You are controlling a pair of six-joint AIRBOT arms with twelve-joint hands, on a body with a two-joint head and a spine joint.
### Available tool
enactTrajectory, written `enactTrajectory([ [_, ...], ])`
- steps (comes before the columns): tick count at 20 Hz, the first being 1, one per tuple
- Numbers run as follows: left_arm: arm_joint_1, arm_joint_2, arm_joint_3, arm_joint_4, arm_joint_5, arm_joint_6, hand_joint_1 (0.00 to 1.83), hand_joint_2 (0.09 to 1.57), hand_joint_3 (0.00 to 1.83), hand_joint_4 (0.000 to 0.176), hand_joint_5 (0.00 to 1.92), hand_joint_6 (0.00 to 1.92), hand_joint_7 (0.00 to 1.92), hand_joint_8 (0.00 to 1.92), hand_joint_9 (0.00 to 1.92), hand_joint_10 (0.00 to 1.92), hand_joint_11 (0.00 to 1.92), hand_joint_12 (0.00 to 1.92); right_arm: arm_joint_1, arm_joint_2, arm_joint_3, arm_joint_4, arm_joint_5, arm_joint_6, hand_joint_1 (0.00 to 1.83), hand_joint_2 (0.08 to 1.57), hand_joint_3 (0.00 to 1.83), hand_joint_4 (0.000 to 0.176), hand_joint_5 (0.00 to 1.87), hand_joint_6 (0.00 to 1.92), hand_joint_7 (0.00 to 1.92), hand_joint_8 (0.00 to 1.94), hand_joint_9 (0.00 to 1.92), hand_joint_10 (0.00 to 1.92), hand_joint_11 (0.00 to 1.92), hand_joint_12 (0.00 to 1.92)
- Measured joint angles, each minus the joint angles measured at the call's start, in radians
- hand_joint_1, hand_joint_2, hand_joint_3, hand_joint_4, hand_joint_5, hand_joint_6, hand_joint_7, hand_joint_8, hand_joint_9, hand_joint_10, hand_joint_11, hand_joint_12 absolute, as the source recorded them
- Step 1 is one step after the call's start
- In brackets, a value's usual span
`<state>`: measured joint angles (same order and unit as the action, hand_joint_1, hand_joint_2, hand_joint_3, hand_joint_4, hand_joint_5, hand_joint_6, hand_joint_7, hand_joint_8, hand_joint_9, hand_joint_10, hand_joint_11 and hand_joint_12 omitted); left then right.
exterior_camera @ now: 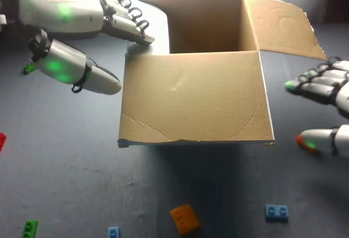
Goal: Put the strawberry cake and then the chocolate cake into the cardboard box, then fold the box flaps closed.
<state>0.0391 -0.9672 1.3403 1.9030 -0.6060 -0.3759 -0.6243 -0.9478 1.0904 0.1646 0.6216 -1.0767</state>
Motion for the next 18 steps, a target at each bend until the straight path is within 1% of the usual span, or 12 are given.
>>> enactTrajectory([
  [2,-0.003,0.000,-0.007,0.009,0.005,0.004,0.00,1.20,0.00,0.032,0.31,0.01,0.39,0.01,0.46,0.01,0.07,1.07,0.008,-0.007,-0.005,-0.001,0.003,-0.005,0.08,1.27,0.00,0.000,0.15,0.01,0.18,0.00,0.16,0.00,0.00,0.55],
  [3,-0.011,0.003,-0.010,0.021,0.004,0.002,0.00,1.19,0.00,0.036,0.33,0.00,0.41,0.00,0.47,0.00,0.07,1.10,0.011,-0.014,0.001,0.000,0.012,-0.029,0.05,1.27,0.00,0.000,0.14,0.00,0.18,0.00,0.16,0.00,0.00,0.56],
  [5,-0.016,0.006,-0.018,0.027,0.007,0.002,0.00,1.19,0.00,0.035,0.32,0.00,0.40,0.00,0.47,0.00,0.07,1.10,0.021,-0.029,0.007,0.018,0.023,-0.071,0.04,1.27,0.00,0.000,0.14,0.00,0.18,0.00,0.16,0.00,0.00,0.58],
  [6,-0.018,0.006,-0.022,0.027,0.009,0.003,0.00,1.20,0.00,0.033,0.32,0.00,0.40,0.00,0.47,0.00,0.07,1.10,0.023,-0.034,0.007,0.016,0.027,-0.077,0.02,1.27,0.00,0.000,0.14,0.00,0.18,0.00,0.16,0.00,0.00,0.58],
  [7,-0.019,0.006,-0.026,0.032,0.011,0.003,0.00,1.20,0.00,0.031,0.32,0.00,0.40,0.00,0.46,0.00,0.07,1.10,0.031,-0.038,0.007,0.009,0.027,-0.085,0.02,1.27,0.00,0.000,0.14,0.00,0.18,0.00,0.16,0.00,0.00,0.57],
  [9,-0.022,0.011,-0.039,0.041,0.014,0.009,0.00,1.20,0.00,0.034,0.31,0.00,0.39,0.00,0.46,0.00,0.07,1.10,0.061,-0.042,0.006,0.010,0.032,-0.096,0.04,1.26,0.00,0.000,0.15,0.00,0.19,0.00,0.17,0.01,0.00,0.58],
  [14,-0.022,0.013,-0.058,0.084,0.027,0.020,0.00,1.20,0.00,0.034,0.30,0.00,0.39,0.00,0.47,0.01,0.07,1.11,0.105,0.001,-0.001,0.024,0.074,-0.103,0.01,1.27,0.00,0.000,0.11,0.00,0.17,0.00,0.15,0.00,0.00,0.49],
  [16,-0.021,0.015,-0.062,0.091,0.031,0.021,0.00,1.20,0.00,0.034,0.31,0.00,0.39,0.00,0.46,0.00,0.07,1.11,0.124,0.027,-0.019,0.025,0.087,-0.104,0.04,1.26,0.00,0.000,0.12,0.01,0.19,0.00,0.17,0.01,0.00,0.56],
  [18,-0.021,0.016,-0.062,0.089,0.029,0.021,0.00,1.20,0.00,0.036,0.31,0.01,0.40,0.00,0.47,0.01,0.08,1.10,0.138,0.049,-0.045,0.023,0.101,-0.103,0.06,1.26,0.00,0.000,0.12,0.00,0.20,0.00,0.17,0.01,0.00,0.55],
])
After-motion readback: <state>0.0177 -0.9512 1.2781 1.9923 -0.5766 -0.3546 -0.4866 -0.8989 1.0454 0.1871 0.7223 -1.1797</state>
